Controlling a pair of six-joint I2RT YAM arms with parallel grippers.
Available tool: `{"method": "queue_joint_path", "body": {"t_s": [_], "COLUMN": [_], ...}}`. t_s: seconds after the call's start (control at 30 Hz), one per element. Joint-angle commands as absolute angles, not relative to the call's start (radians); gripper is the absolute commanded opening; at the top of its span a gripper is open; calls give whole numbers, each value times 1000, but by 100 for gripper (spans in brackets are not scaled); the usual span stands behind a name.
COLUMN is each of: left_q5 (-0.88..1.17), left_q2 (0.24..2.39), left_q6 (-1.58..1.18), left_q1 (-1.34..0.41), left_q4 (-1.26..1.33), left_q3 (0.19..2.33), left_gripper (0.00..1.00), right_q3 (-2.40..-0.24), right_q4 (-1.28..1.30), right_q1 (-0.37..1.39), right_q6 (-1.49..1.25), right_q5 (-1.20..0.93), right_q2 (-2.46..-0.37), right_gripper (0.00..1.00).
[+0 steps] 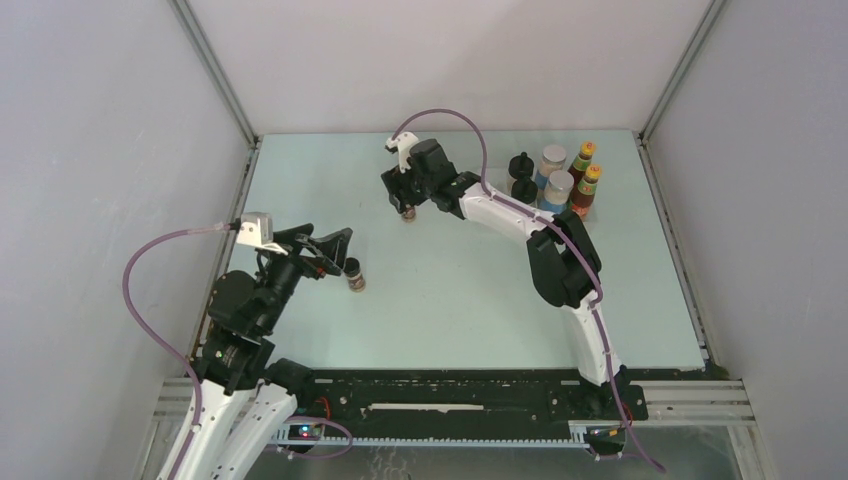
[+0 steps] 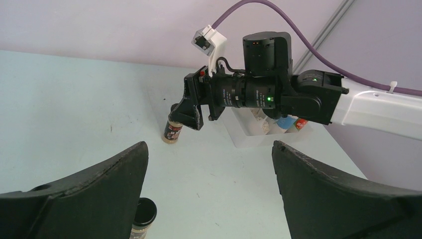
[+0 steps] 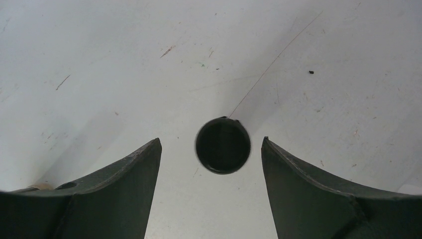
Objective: Organize the condiment bottles
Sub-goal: Pick up the bottle from the center of the board.
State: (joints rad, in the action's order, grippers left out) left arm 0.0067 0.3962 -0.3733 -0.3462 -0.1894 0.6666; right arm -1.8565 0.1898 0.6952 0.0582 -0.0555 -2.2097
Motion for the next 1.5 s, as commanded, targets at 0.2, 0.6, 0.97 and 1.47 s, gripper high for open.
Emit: {"method": "queue_joint_path", "body": {"t_s": [0.2,0.6,0.97,1.47], "left_q5": [6,6,8,3], "left_q2": [392,403,410,402], "left_q6": [-345,-342,-337,-339], "left_q1": [-342,-342,-342,-342], "left_q4": [-169,-153,-152,-153], "left_q3": [638,630,624,622], "left_gripper": [99,99,99,99], "right_q3": [-1898,-1933,-1962,-1951], "right_q4": [178,190,213,210], "right_q1": [688,672,657,655], "right_q6": [52,49,40,41], "right_q5": [-60,-79,-84,-62], "right_q2": [-2228,-2268,-2301,-2273], "right_gripper": [81,71,25,0]}}
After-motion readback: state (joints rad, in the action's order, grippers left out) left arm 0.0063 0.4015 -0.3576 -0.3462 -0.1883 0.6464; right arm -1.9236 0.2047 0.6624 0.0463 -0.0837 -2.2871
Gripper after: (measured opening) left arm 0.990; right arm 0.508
